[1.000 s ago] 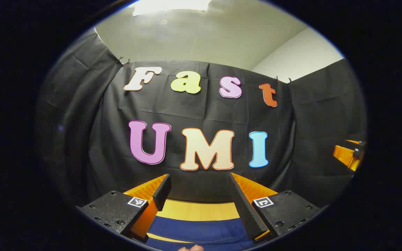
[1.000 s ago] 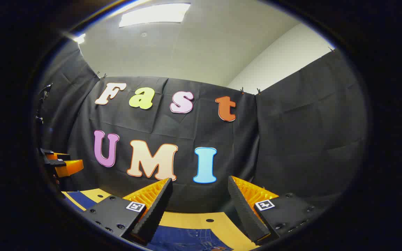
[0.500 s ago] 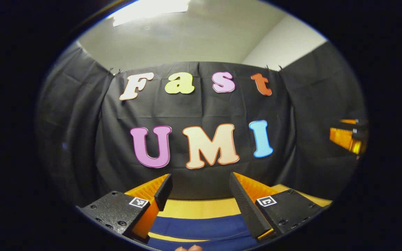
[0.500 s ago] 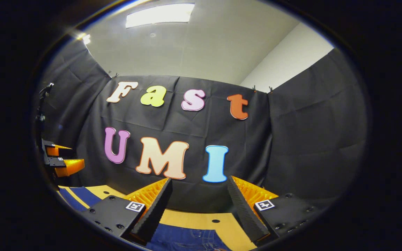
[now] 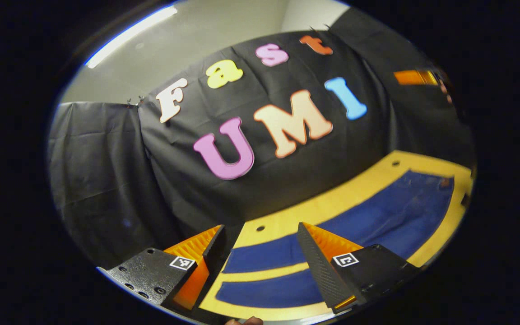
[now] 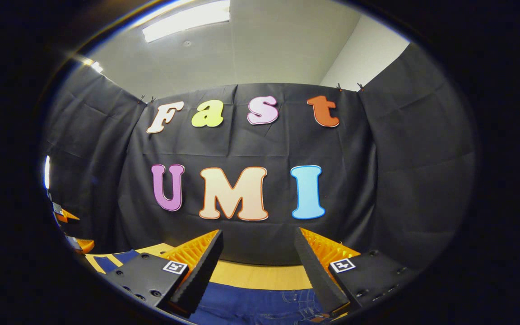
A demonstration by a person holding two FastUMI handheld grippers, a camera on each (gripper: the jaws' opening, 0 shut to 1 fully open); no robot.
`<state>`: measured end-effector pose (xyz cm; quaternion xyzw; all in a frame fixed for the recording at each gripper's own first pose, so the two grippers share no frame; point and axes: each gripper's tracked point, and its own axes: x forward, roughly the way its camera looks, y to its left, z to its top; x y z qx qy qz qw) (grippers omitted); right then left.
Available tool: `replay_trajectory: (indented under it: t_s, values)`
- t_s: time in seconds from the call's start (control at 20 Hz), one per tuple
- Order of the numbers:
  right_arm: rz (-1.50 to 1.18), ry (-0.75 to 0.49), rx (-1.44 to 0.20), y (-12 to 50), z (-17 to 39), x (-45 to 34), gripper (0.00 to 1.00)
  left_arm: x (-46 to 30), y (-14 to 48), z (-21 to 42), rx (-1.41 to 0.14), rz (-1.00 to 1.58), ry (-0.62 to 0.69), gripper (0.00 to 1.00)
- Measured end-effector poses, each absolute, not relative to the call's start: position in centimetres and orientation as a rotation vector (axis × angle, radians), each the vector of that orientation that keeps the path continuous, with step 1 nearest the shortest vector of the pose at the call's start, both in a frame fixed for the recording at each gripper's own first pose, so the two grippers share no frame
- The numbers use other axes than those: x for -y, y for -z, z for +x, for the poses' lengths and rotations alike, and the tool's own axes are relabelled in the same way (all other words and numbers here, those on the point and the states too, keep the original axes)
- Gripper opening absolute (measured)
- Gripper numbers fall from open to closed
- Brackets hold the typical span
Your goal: Grasp the waist and the cuffs of the jeans and fold them to make the two legs overlap; first hold the waist and fold one-third of the jeans toward the cuffs, then hold the cuffs and fold the remaining one-third in the same direction to finish folding.
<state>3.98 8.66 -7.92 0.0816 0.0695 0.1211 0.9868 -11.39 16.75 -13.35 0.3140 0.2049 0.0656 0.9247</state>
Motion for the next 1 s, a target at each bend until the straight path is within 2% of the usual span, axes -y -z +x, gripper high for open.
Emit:
replay_trajectory:
  t_s: [0.15,0.45,0.7,1.0]
  values:
    - [0.154,-0.259,-0.155,8.4,4.1,-11.1,0.98,-21.2,16.9,-14.2,-0.561,0.787,-0.118,0.95]
    - [0.128,-0.283,-0.186,9.7,4.4,-14.6,0.98,-27.5,23.8,-18.5,-0.787,0.906,-0.047,0.95]
    - [0.113,-0.237,-0.243,11.5,4.3,-14.8,0.98,-31.3,31.3,-21.3,-0.989,1.055,0.11,0.96]
    - [0.034,-0.164,-0.275,12.5,4.8,-13.5,0.98,-33.0,36.8,-21.9,-1.087,1.164,0.258,0.96]
